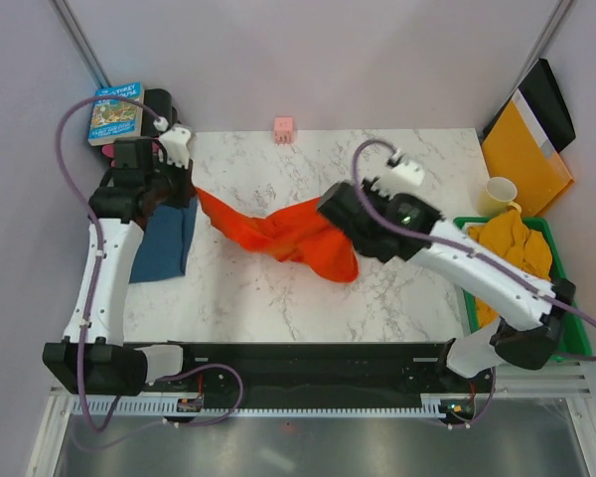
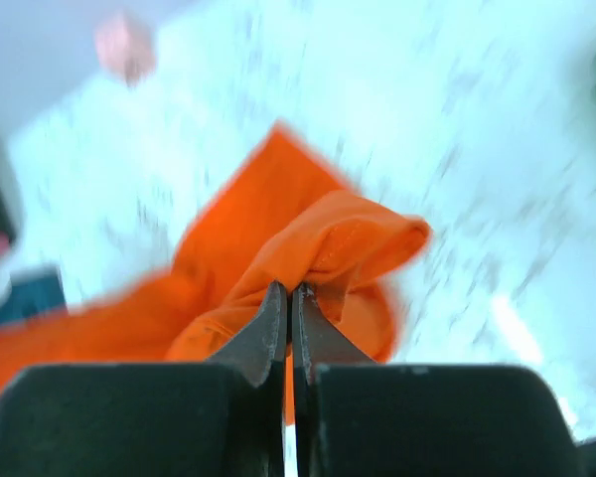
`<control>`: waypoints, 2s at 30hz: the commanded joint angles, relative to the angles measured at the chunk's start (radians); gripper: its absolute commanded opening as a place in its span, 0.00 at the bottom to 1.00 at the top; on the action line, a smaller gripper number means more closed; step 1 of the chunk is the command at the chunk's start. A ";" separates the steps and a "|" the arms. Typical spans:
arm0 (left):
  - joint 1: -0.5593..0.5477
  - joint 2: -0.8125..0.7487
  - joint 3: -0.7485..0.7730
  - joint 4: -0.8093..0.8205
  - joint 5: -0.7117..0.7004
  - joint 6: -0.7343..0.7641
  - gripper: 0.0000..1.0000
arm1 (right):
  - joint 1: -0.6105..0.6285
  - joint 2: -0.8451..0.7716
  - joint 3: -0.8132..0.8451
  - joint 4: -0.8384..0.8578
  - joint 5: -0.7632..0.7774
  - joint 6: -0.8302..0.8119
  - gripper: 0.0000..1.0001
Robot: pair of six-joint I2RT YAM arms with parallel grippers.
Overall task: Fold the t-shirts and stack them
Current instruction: Flatten out the tshirt
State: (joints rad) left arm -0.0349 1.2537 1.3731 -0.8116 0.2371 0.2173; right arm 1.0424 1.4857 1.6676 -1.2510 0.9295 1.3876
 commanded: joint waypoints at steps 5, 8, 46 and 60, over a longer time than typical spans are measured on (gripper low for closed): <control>0.272 0.044 0.467 -0.092 0.119 -0.075 0.02 | -0.435 -0.148 0.403 0.111 0.142 -0.833 0.00; 0.293 0.053 0.532 -0.130 0.129 -0.064 0.02 | -0.449 -0.114 0.426 0.125 0.083 -0.919 0.00; 0.291 -0.146 0.087 -0.060 0.130 -0.064 0.02 | -0.447 -0.407 -0.419 0.527 -0.403 -0.786 0.00; 0.290 0.449 1.254 -0.258 0.116 -0.133 0.02 | -0.528 0.125 0.693 0.371 -0.385 -0.954 0.00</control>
State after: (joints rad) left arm 0.2520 1.6646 2.3688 -0.9966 0.3653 0.0994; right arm 0.5129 1.6085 2.1509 -0.8188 0.5316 0.4686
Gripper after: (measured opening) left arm 0.029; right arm 0.010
